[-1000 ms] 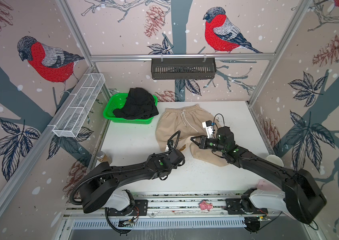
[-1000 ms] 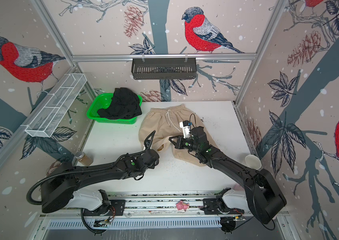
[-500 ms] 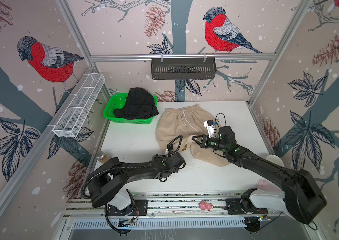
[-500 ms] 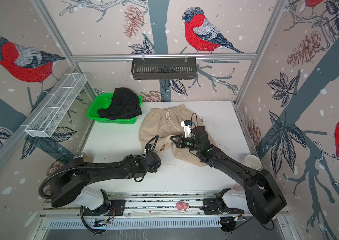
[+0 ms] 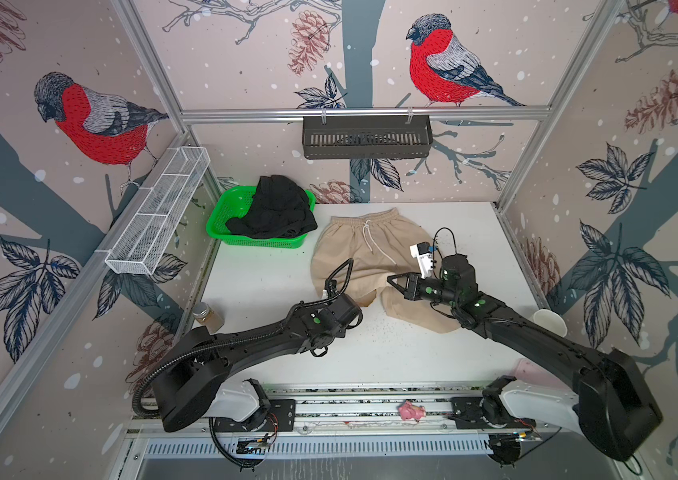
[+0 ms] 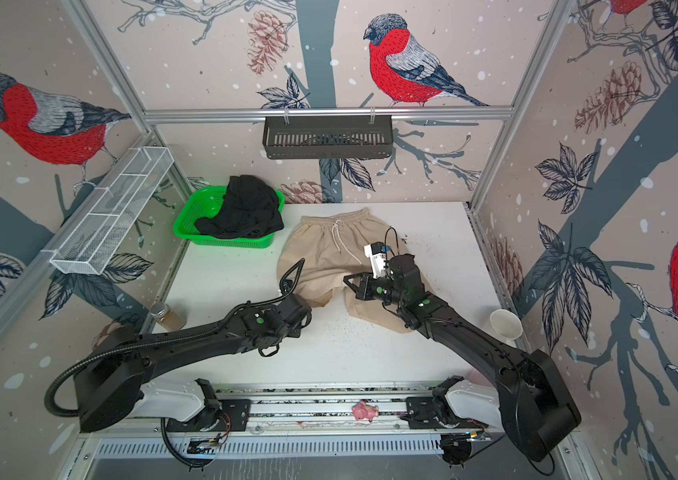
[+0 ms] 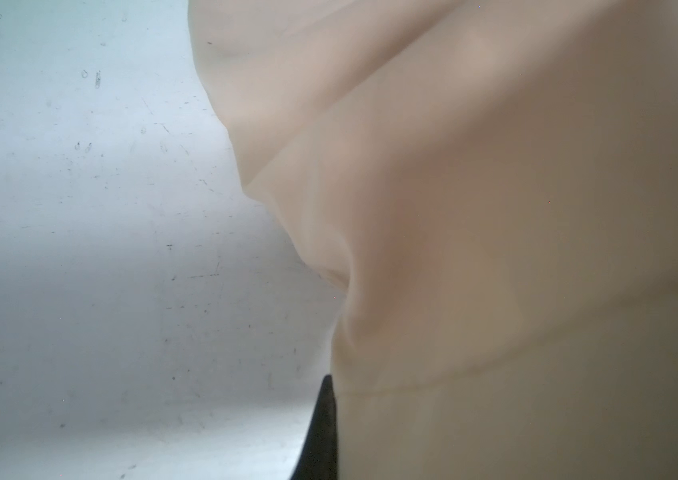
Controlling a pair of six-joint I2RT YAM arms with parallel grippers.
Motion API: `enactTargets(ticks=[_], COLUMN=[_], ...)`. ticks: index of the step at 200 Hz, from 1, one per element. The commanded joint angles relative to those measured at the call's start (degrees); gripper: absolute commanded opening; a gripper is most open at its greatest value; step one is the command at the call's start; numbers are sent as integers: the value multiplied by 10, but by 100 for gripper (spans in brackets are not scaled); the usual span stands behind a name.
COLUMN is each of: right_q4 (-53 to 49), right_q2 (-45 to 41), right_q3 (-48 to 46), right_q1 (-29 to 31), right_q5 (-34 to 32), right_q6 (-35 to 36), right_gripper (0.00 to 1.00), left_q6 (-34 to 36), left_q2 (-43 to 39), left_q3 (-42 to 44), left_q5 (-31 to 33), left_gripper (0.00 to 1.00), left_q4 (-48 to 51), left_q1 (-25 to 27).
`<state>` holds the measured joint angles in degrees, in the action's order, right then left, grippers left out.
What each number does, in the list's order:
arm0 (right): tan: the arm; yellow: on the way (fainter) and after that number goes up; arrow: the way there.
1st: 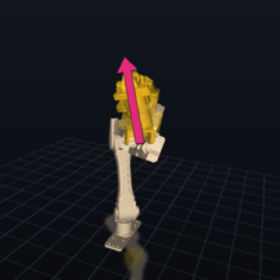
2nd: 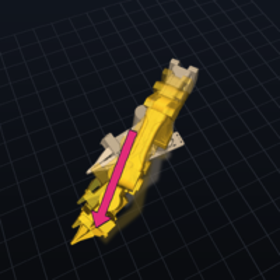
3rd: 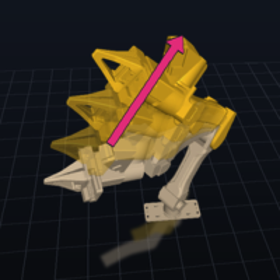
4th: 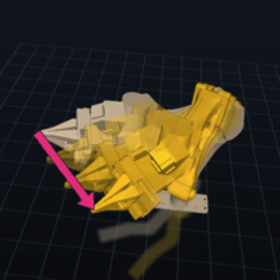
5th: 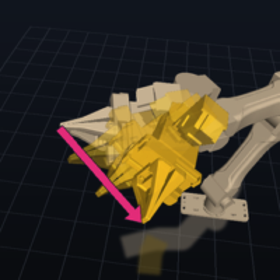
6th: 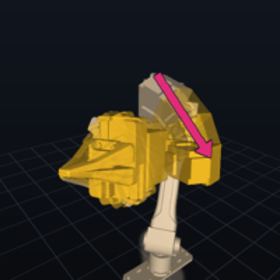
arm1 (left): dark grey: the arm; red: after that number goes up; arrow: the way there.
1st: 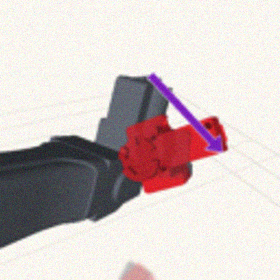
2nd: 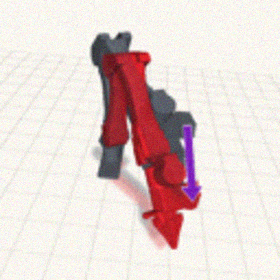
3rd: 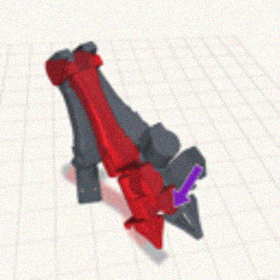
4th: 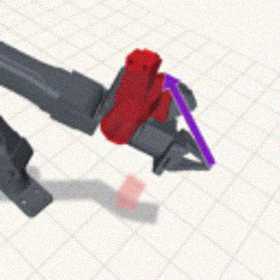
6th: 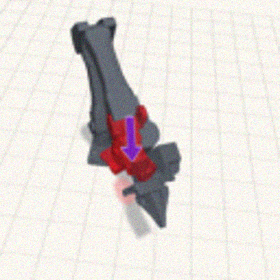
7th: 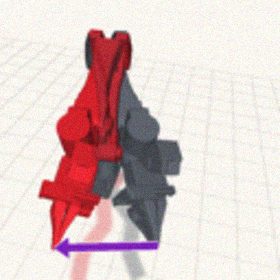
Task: Fold and stack the shorts
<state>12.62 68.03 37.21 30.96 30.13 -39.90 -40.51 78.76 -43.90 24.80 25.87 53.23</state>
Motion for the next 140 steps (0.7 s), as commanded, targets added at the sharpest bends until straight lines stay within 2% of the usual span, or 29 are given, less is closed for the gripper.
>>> enactTargets(ticks=[1,35,55,60,64,77,78,80,93,100,107,127,140], right_q4=[-76,-184,-218,-224,-228,-247,-249,-252,-266,-273,-280,-309,-307], right_q2=[-15,-53,-79,-86,-91,-107,-108,-110,-127,-138,-148,-170,-178], right_q3=[-5,-39,-82,-93,-101,-118,-119,-121,-124,-123,-120,-112,-112], right_q1=[3,23,27,27,27,25,25,25,21,20,20,9,-10], right_q5=[1,-37,-51,-55,-59,-73,-73,-74,-81,-83,-89,-130,-172], right_q6=[33,48,38,34,32,25,24,23,15,11,7,1,-1], right_gripper=[1,6,10,13,17,36,37,38,46,51,57,62,65], left_q6=[7,5,-6,-1,1,9,10,11,14,18,21,34,57], left_q2=[23,93,127,133,135,139,139,138,128,115,101,45,4], left_q3=[-32,-64,-91,-99,-105,-127,-128,-129,-153,-162,-172,-206,-210], left_q5=[-36,-28,-13,-18,-20,-26,-26,-28,-30,-35,-40,-57,-65], left_gripper=[0,0,6,10,18,57,57,65,86,93,96,97,97], left_q4=[116,216,263,267,272,287,290,291,313,323,335,353,311], left_q1=[1,12,28,32,35,41,41,42,45,45,45,44,36])
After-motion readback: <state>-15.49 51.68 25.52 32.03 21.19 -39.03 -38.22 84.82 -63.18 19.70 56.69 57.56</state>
